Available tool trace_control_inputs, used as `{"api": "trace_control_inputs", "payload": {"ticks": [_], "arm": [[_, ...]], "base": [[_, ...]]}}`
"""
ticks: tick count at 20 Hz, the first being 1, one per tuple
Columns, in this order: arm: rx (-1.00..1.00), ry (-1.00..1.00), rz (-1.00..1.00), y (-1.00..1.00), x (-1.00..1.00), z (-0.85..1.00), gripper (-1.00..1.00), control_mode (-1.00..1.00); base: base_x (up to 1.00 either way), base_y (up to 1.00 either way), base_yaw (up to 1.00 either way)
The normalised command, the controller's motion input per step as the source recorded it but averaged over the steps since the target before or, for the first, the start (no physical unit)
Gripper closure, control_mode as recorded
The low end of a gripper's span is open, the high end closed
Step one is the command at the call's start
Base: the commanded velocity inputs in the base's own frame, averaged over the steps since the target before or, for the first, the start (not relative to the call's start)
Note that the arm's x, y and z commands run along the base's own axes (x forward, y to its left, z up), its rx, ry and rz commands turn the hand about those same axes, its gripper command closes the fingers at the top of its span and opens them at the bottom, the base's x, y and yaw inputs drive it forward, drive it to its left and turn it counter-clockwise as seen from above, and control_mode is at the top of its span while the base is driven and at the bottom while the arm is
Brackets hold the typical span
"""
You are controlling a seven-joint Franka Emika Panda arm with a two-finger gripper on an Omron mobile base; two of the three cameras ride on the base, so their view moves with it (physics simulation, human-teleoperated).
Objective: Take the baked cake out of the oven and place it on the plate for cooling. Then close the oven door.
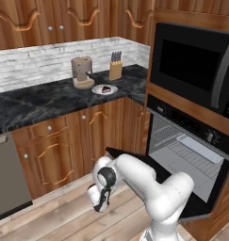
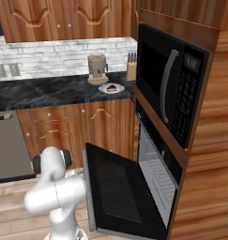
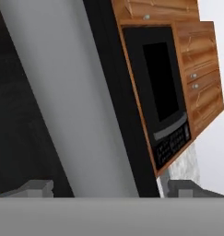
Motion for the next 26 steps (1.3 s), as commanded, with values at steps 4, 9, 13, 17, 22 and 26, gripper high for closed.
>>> {"api": "trace_control_inputs", "payload": {"ticks": [4,9,13,17,22,26], "arm": [[0.00,0.01,0.00,-1.00,0.64,0.86,-1.00,-1.00],[0.00,0.03,0.00,-1.00,0.54,0.76,-1.00,-1.00],[0.08,0.11,0.01,-1.00,0.61,0.65,-1.00,-1.00],[0.11,0.15,0.02,-1.00,0.59,0.65,-1.00,-1.00],[0.14,0.13,0.03,-1.00,0.50,0.63,-1.00,-1.00],[0.12,0.11,0.02,-1.00,0.50,0.54,-1.00,-1.00]], "base": [[0.00,0.00,0.00],[0.00,0.00,0.00],[0.00,0.00,0.00],[0.00,0.00,0.00],[0.00,0.00,0.00],[0.00,0.00,0.00]]}}
